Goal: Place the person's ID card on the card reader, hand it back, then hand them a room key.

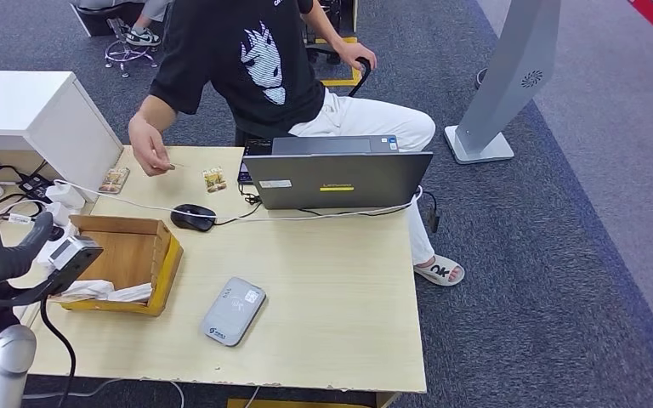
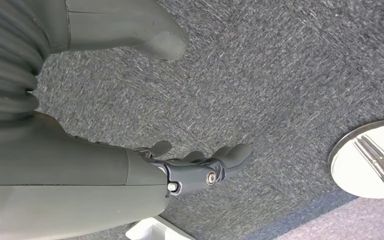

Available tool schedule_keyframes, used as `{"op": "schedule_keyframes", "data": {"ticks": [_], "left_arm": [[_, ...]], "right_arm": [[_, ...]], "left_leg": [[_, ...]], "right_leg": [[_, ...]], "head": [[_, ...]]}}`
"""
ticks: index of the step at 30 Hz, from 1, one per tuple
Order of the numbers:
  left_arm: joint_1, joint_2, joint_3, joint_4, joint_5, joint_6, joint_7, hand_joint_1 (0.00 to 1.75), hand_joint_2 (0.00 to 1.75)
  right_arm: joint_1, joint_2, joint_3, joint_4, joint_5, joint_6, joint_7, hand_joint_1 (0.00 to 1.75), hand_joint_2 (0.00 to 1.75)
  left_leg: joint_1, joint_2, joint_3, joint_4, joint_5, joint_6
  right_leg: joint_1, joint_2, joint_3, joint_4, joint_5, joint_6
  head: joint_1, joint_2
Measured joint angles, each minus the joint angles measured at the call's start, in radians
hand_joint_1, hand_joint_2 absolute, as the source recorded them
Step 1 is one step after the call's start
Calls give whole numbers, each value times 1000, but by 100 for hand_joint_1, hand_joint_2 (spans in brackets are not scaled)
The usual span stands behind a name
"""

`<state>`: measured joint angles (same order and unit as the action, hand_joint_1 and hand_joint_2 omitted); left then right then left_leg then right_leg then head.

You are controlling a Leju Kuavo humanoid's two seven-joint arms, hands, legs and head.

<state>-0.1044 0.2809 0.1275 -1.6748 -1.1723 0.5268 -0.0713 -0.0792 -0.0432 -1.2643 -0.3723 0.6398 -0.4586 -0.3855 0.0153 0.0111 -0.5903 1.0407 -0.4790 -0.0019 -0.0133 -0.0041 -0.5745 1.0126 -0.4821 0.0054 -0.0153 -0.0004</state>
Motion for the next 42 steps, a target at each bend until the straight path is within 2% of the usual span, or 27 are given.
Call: {"op": "schedule_keyframes", "data": {"ticks": [4, 9, 14, 36, 39, 42], "left_arm": [[21, 3, 4, -17, -27, -14, 2, 0, 175], [84, 22, 4, -72, -62, -107, 23, 0, 175], [120, 31, 4, -114, -66, -124, 31, 0, 175], [135, 39, 4, -139, -69, -138, 34, 0, 175], [163, 57, 4, -158, -78, -206, 53, 0, 175], [241, 100, 5, -208, -82, -296, 79, 0, 175]], "right_arm": [[0, 2, -2, 0, 0, -1, 4, 0, 175], [5, 11, -12, 0, -4, -7, 22, 0, 175], [9, 21, -22, -1, -4, -9, 23, 0, 175], [10, 29, -29, -9, -4, -10, 26, 0, 175], [11, 33, -32, -10, -6, -17, 41, 0, 175], [18, 46, -40, -16, -9, -26, 62, 0, 175]], "left_leg": [[0, 0, 0, 0, 0, 0], [0, 0, 0, 0, 0, 0], [0, 0, 0, 0, 0, 0], [0, 0, 0, 0, 0, 0], [0, 1, 0, 0, 0, 0], [0, 2, 0, -1, -1, -1]], "right_leg": [[0, 0, 0, 0, 0, 0], [0, 0, -1, 0, -1, 0], [0, 0, 0, 0, -1, 0], [0, 0, 0, 0, -1, 0], [0, 1, 0, 0, -1, 0], [0, 2, 0, 0, -2, -1]], "head": [[0, 0], [0, 0], [0, 0], [0, 0], [0, 0], [0, 0]]}}
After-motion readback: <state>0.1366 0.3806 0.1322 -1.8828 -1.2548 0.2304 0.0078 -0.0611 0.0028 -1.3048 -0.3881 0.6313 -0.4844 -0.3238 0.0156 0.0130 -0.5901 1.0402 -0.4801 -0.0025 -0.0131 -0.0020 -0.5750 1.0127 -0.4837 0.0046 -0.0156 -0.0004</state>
